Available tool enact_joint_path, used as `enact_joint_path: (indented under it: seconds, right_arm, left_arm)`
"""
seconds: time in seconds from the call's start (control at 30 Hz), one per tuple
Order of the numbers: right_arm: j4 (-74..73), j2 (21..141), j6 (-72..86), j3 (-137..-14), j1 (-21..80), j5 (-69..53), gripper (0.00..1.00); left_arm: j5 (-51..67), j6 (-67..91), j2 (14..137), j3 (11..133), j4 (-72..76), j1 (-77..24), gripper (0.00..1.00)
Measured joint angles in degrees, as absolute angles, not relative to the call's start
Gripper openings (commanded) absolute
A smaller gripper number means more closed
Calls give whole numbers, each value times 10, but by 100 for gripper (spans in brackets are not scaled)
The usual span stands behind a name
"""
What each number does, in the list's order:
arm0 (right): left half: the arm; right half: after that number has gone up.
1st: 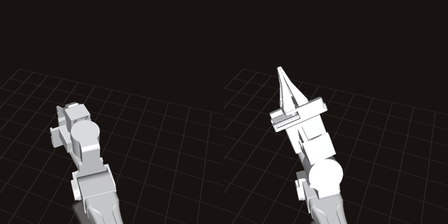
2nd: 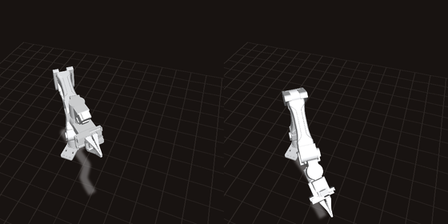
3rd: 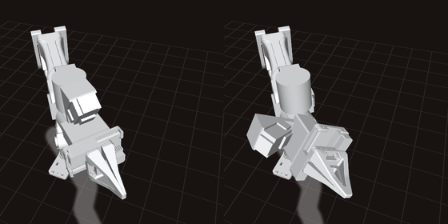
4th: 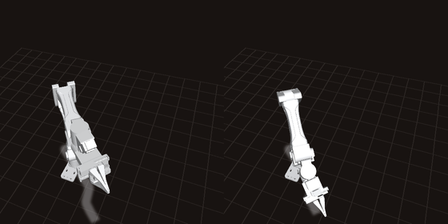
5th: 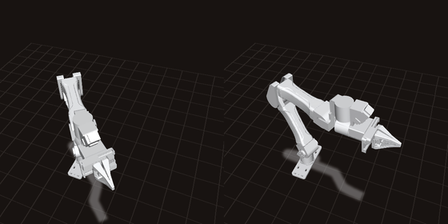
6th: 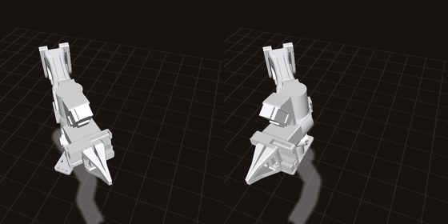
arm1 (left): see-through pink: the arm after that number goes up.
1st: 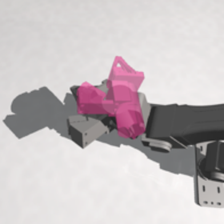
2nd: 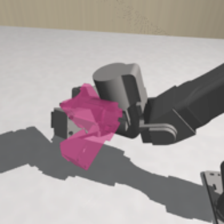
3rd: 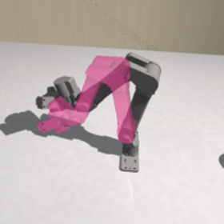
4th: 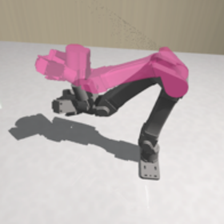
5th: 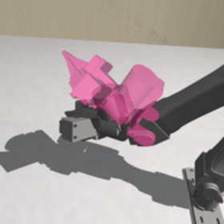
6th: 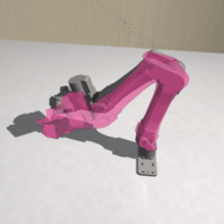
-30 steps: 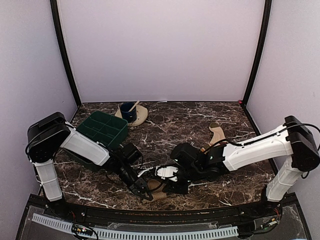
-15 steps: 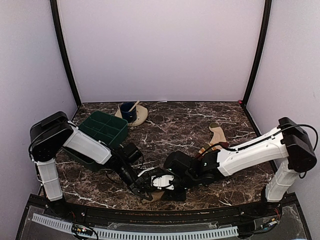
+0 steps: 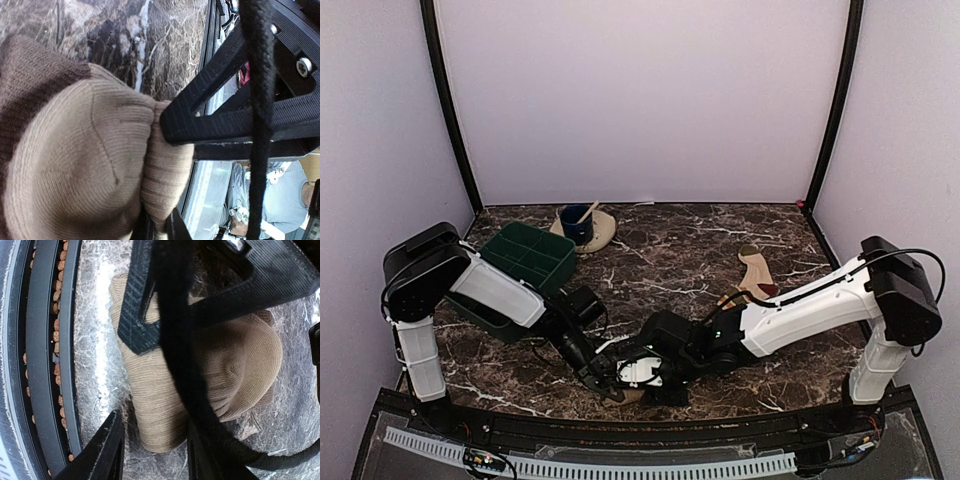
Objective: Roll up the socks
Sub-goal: Roll the sock at the center of the board.
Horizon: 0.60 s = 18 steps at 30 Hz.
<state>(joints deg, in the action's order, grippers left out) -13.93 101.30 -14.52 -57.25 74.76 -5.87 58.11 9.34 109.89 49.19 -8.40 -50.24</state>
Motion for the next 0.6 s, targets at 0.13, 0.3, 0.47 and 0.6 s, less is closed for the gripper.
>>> enact_joint_path:
  seconds: [0.13, 0.3, 0.47, 0.6]
  right_arm:
    - [-140, 1016, -150, -575, 748, -52, 34]
    - [-138, 1025, -157, -576, 748, -46, 19]
    - [-140, 1033, -159, -583, 749, -45, 9]
    - [-139, 1034, -159, -583, 749, -45, 4]
  left_arm:
    - [582, 91, 1100, 493, -87, -502, 0]
    - [585, 90, 1101, 493, -89, -502, 0]
    - [587, 88, 1102, 493, -91, -502, 0]
    - [588, 87, 1102, 493, -92, -502, 0]
